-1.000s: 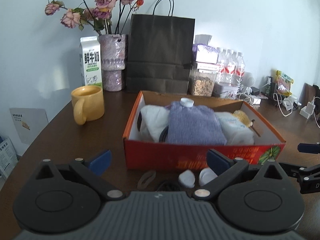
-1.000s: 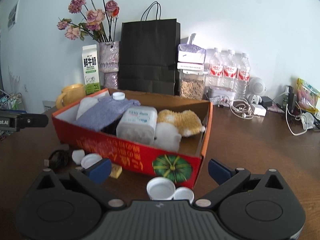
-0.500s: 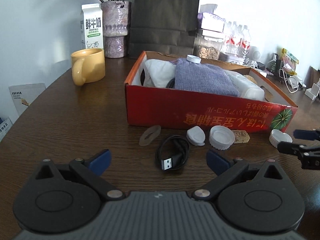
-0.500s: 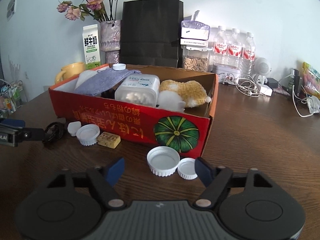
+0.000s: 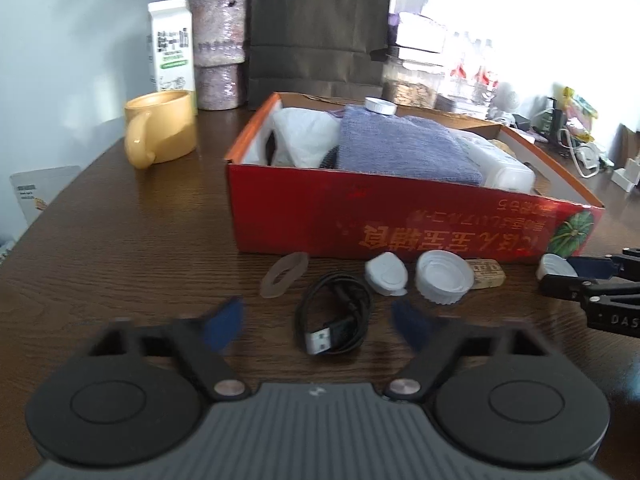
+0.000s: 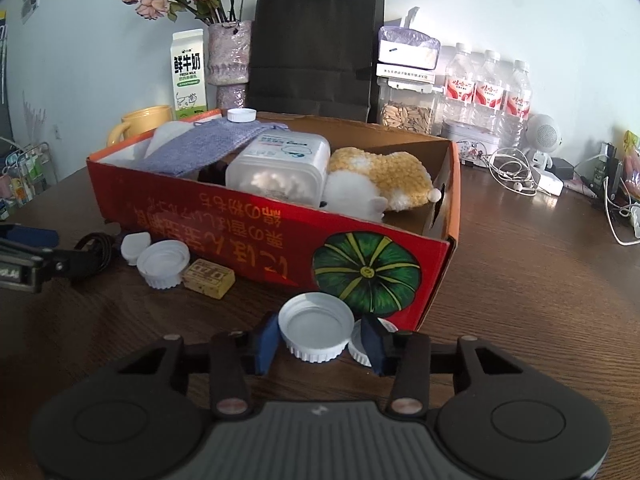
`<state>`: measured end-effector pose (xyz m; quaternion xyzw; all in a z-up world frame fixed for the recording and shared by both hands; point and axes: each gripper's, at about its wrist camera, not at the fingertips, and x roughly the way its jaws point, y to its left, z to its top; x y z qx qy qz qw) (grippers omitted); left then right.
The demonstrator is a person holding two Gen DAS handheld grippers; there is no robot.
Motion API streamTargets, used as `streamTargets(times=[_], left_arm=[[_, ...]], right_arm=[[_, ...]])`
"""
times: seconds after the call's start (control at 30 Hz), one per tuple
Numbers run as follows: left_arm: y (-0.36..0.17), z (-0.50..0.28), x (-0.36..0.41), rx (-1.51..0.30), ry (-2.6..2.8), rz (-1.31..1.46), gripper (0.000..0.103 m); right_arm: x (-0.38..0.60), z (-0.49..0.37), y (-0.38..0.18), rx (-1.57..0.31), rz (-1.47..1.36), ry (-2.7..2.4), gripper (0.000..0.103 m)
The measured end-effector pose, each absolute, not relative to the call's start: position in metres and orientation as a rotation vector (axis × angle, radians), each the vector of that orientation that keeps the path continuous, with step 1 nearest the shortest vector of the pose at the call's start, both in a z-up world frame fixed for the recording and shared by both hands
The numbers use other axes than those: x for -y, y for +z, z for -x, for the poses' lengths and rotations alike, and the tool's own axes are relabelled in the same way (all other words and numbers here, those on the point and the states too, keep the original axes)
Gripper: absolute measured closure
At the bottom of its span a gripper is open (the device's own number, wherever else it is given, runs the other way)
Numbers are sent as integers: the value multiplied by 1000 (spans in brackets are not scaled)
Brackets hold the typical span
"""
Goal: Organize objects
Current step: 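Grasp the coiled black cable with the left gripper while the right holds the screw cap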
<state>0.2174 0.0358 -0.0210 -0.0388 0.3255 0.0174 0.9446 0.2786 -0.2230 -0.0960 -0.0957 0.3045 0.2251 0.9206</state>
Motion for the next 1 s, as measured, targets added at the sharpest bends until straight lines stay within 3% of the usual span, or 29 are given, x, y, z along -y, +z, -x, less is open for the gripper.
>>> streamTargets(times=[0.03,0.07,1.0], left_arm=[[-22,-218,-36,-666,18,89,62],[-22,-218,-36,-663,11,95,64],[6,-186,-28,-550,-9,116,65]], right_arm=[[222,-278,-96,-621,203,463,61],[222,-277,-96,-618,205,463,62],[229,-252,-86,-549,173,473,63]])
